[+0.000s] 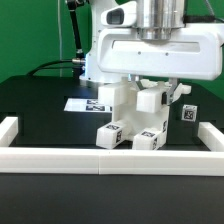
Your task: Assemble chair
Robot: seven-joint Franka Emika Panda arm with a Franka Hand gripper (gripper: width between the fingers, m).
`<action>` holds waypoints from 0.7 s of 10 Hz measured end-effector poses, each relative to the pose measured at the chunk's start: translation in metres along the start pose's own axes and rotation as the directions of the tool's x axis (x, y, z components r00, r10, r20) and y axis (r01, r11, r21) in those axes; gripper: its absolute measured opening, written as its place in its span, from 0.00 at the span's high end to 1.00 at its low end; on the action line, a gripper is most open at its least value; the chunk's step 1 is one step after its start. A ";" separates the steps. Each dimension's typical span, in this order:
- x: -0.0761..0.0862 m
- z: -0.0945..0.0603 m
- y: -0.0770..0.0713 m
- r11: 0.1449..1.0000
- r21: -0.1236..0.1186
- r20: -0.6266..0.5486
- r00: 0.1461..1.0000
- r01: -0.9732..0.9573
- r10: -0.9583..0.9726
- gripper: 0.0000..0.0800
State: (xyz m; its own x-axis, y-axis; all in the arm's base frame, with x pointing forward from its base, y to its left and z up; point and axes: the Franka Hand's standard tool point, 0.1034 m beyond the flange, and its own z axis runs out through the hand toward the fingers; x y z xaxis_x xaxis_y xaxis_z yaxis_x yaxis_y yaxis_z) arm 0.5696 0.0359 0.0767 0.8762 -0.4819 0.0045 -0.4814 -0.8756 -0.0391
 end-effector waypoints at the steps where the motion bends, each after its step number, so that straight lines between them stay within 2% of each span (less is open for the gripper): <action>1: 0.000 0.001 0.000 1.000 0.000 -0.003 1.000 0.000 0.000 0.64; 7: 0.006 -0.001 0.001 1.000 0.005 -0.024 1.000 0.001 -0.001 0.64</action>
Offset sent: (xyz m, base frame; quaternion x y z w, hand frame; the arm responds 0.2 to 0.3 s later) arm 0.0021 -0.0008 -0.0059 0.0008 0.0030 -0.0107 0.9999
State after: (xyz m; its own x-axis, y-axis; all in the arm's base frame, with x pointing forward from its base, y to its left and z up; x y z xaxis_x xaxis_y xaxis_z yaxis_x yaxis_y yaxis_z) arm 0.5741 0.0324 0.0772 0.8759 -0.4816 0.0285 -0.4803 -0.8760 -0.0436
